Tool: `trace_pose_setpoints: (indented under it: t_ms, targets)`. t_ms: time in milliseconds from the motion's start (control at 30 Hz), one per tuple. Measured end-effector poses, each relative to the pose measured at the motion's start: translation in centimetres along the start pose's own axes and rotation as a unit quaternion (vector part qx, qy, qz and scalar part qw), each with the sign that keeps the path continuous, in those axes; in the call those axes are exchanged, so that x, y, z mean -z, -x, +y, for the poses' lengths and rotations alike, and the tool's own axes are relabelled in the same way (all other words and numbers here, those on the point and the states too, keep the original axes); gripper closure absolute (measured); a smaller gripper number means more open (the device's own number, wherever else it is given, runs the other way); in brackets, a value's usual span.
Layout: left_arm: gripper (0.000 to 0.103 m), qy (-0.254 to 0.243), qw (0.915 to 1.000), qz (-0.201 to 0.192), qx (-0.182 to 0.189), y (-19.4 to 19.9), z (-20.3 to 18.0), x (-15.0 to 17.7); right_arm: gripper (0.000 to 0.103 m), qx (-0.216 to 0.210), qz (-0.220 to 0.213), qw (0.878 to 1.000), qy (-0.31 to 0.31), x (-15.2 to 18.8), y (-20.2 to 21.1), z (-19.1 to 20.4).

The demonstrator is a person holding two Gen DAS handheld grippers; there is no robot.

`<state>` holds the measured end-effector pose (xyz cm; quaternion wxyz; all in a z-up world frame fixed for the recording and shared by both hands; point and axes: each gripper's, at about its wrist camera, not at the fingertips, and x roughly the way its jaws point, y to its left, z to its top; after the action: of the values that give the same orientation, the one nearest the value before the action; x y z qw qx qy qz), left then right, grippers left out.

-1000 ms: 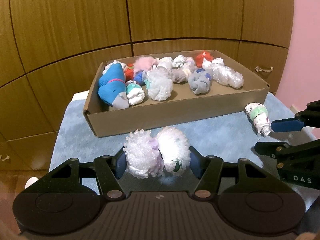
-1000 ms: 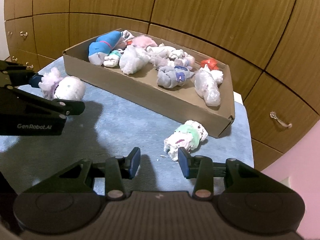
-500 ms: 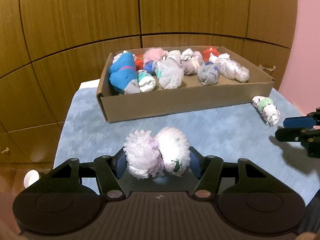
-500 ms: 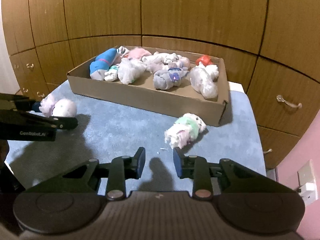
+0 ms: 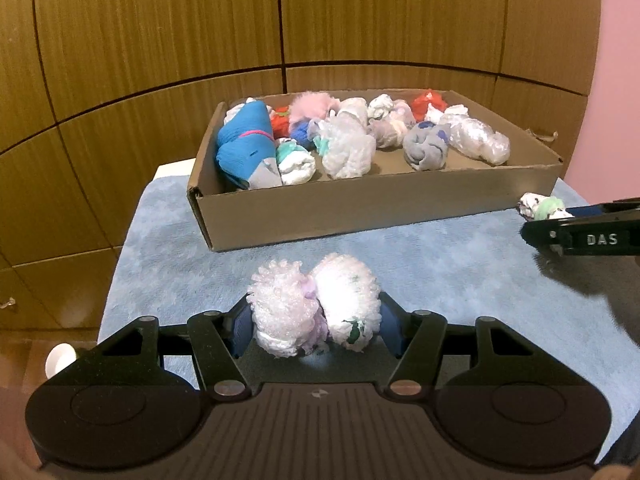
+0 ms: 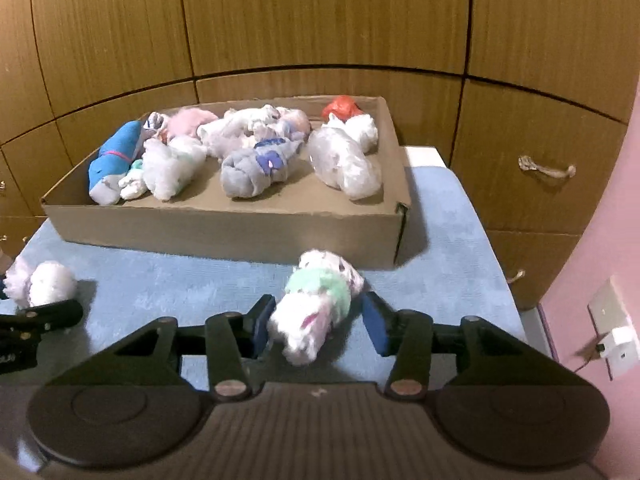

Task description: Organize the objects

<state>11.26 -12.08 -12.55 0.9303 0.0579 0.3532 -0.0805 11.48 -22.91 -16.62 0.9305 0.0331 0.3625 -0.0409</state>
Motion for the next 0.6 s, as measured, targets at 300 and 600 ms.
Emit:
trace_pose_setpoints:
  t_ms: [300, 600]
  targets:
    - [0.037, 0.005, 0.9999, -0.005, 0.009, 0.2, 0.3, -0.3, 0.077, -0.012, -0.019, 1.000, 0.013, 0.5, 2.5, -1.4]
    - [0.037, 0.013, 0.9997, -0.017, 0.015, 3.2, 2.4, -1.7, 0.077, -0.052, -0.026, 0.998, 0.025, -0.9, 7.4, -4.0]
